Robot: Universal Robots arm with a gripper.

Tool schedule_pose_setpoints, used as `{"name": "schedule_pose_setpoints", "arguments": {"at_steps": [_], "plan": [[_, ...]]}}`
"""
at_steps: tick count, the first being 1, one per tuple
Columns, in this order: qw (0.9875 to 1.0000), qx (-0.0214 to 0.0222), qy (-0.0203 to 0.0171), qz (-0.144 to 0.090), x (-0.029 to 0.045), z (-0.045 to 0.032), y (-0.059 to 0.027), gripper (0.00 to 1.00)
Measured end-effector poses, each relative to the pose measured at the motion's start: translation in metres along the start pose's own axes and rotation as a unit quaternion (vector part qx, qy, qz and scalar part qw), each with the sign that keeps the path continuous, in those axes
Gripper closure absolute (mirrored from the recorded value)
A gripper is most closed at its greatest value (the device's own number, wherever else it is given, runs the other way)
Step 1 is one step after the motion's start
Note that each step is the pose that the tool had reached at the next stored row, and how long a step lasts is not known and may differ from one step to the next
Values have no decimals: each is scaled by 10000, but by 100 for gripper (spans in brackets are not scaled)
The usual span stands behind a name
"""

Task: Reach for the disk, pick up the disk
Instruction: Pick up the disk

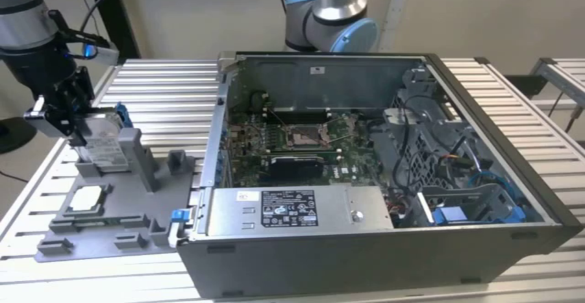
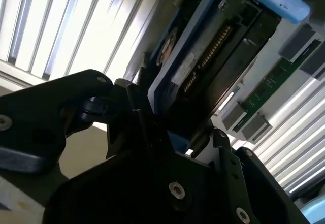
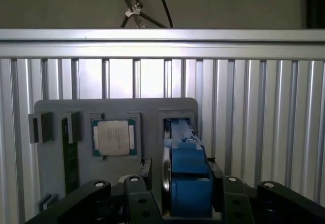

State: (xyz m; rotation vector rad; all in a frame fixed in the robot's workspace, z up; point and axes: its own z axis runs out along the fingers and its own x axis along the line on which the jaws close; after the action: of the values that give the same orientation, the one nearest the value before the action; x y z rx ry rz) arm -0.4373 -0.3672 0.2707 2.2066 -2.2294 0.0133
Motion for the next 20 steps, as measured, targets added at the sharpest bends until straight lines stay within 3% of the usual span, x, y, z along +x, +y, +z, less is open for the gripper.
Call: {"name": "schedule_pose_setpoints", "arguments": {"at_steps": [12,13,20], "plan": [[10000,1,0,0,0,24,2,0],[10000,1,0,0,0,24,2,100],[10000,1,0,0,0,24,5,100]]}}
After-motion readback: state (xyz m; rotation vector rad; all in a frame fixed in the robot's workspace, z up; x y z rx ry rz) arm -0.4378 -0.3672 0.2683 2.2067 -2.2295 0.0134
